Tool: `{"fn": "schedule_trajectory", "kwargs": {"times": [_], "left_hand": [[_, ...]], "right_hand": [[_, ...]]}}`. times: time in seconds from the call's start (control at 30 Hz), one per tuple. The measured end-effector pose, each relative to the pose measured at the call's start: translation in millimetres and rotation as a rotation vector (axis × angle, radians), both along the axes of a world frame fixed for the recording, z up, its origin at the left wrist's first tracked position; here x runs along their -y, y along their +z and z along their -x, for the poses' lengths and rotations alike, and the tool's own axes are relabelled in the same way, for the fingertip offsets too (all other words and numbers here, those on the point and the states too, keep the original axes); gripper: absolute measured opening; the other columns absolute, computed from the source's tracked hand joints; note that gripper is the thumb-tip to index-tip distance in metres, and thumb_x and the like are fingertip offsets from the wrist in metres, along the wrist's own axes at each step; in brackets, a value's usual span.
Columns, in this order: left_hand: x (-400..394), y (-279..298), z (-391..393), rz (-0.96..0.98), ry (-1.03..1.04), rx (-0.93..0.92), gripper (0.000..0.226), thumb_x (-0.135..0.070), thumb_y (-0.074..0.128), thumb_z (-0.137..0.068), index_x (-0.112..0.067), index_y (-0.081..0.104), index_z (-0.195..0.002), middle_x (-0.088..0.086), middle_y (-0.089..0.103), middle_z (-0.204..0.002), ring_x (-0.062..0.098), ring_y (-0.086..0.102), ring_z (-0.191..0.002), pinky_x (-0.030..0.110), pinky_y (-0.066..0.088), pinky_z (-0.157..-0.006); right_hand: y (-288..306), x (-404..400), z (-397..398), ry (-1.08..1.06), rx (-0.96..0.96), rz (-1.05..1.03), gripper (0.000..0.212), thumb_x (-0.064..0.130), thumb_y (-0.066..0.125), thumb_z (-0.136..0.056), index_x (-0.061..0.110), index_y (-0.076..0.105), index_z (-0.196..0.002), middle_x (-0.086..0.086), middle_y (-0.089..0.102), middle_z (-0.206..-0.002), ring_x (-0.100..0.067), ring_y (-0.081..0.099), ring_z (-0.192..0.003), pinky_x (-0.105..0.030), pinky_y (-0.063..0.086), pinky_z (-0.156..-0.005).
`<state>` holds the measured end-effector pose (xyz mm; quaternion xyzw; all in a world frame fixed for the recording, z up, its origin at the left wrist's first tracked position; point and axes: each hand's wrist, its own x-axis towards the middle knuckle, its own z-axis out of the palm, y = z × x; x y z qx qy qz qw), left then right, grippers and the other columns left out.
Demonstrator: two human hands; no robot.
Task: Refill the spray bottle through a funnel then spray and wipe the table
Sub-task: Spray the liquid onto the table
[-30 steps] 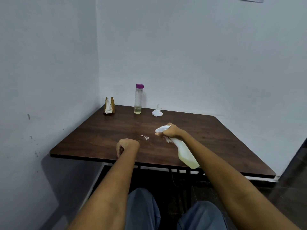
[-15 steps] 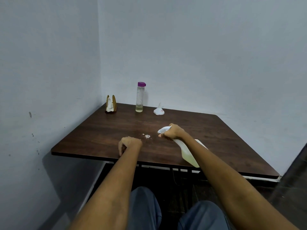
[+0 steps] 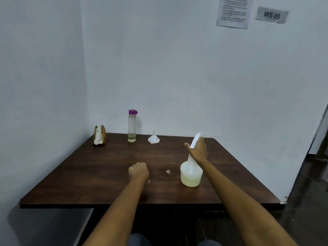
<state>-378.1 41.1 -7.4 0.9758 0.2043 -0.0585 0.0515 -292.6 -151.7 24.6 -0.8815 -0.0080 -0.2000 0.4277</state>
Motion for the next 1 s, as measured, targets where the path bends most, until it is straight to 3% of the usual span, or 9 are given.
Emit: {"fn": "schedule_trajectory", "kwargs": {"times": [0.1, 0.2, 0.4, 0.47, 0.53, 0.63, 0.77, 0.87, 1.0], "left_hand": [[35, 5, -20, 0.191, -0.12, 0.115, 0.054, -0.038, 0.072, -0.081, -0.011, 0.055, -0.125, 0.005, 0.059, -0.128, 0.022, 0.057, -0.12, 0.032, 0.046, -0.097], [76, 0, -40, 0.359, -0.259, 0.221, 0.056, -0.042, 0.07, -0.081, -0.012, 0.054, -0.126, 0.005, 0.06, -0.126, 0.022, 0.055, -0.119, 0.035, 0.044, -0.096], [137, -12, -65, 0.42, -0.332, 0.321, 0.069, -0.05, 0.07, -0.078, -0.012, 0.047, -0.131, 0.008, 0.053, -0.129, 0.026, 0.052, -0.121, 0.036, 0.044, -0.094], [141, -14, -75, 0.458, -0.314, 0.324, 0.068, -0.046, 0.074, -0.075, -0.014, 0.05, -0.13, 0.007, 0.055, -0.127, 0.026, 0.054, -0.119, 0.036, 0.045, -0.094], [137, -11, -86, 0.5, -0.339, 0.293, 0.063, -0.04, 0.077, -0.074, -0.015, 0.055, -0.128, 0.006, 0.059, -0.127, 0.025, 0.056, -0.118, 0.037, 0.047, -0.093], [122, 0, -102, 0.445, -0.378, 0.234, 0.059, -0.03, 0.076, -0.078, -0.015, 0.055, -0.131, 0.005, 0.059, -0.13, 0.024, 0.055, -0.121, 0.036, 0.045, -0.097], [102, 6, -127, 0.317, -0.339, 0.239, 0.042, -0.021, 0.073, -0.082, -0.013, 0.062, -0.121, 0.006, 0.064, -0.122, 0.022, 0.06, -0.114, 0.034, 0.048, -0.094], [88, 0, -143, 0.255, -0.314, 0.229, 0.034, -0.021, 0.069, -0.086, -0.013, 0.063, -0.118, 0.006, 0.064, -0.12, 0.022, 0.061, -0.112, 0.033, 0.048, -0.092], [47, -17, -164, 0.065, -0.194, 0.085, 0.046, -0.026, 0.066, -0.088, -0.012, 0.053, -0.129, 0.005, 0.057, -0.13, 0.02, 0.056, -0.121, 0.029, 0.046, -0.096]], "right_hand": [[1, 4, -13, -0.117, -0.016, -0.134, 0.089, 0.04, 0.081, -0.067, 0.0, 0.032, -0.13, -0.016, 0.047, -0.131, -0.035, 0.045, -0.125, -0.043, 0.043, -0.097], [-4, 15, -28, -0.091, -0.048, -0.189, 0.096, 0.038, 0.086, -0.061, 0.002, 0.028, -0.128, -0.015, 0.044, -0.13, -0.033, 0.043, -0.126, -0.045, 0.042, -0.1], [-38, 45, -39, 0.162, -0.137, -0.329, 0.083, 0.035, 0.08, -0.07, 0.01, 0.032, -0.132, -0.002, 0.052, -0.113, -0.018, 0.055, -0.101, -0.029, 0.047, -0.081], [-48, 57, -44, 0.345, -0.288, -0.414, 0.095, 0.028, 0.084, -0.063, 0.007, 0.029, -0.138, -0.005, 0.057, -0.113, -0.021, 0.058, -0.102, -0.029, 0.051, -0.082], [-50, 70, -46, 0.485, -0.429, -0.341, 0.093, 0.026, 0.077, -0.048, 0.007, 0.041, -0.131, -0.006, 0.059, -0.114, -0.023, 0.057, -0.105, -0.024, 0.049, -0.076], [-50, 82, -55, 0.564, -0.456, -0.22, 0.074, 0.013, 0.068, -0.053, 0.013, 0.051, -0.125, -0.002, 0.06, -0.114, -0.023, 0.054, -0.112, -0.023, 0.048, -0.081], [-51, 76, -75, 0.553, -0.375, -0.047, 0.063, 0.007, 0.079, -0.07, 0.006, 0.054, -0.128, -0.001, 0.061, -0.114, -0.019, 0.058, -0.107, -0.029, 0.052, -0.092], [-58, 57, -87, 0.476, -0.339, 0.035, 0.075, 0.022, 0.084, -0.065, 0.011, 0.047, -0.129, 0.001, 0.056, -0.117, -0.019, 0.055, -0.112, -0.031, 0.05, -0.09], [-73, 33, -115, 0.35, -0.314, -0.011, 0.106, 0.057, 0.079, -0.04, 0.016, 0.041, -0.131, 0.0, 0.051, -0.126, -0.02, 0.052, -0.117, -0.039, 0.052, -0.093]]}}
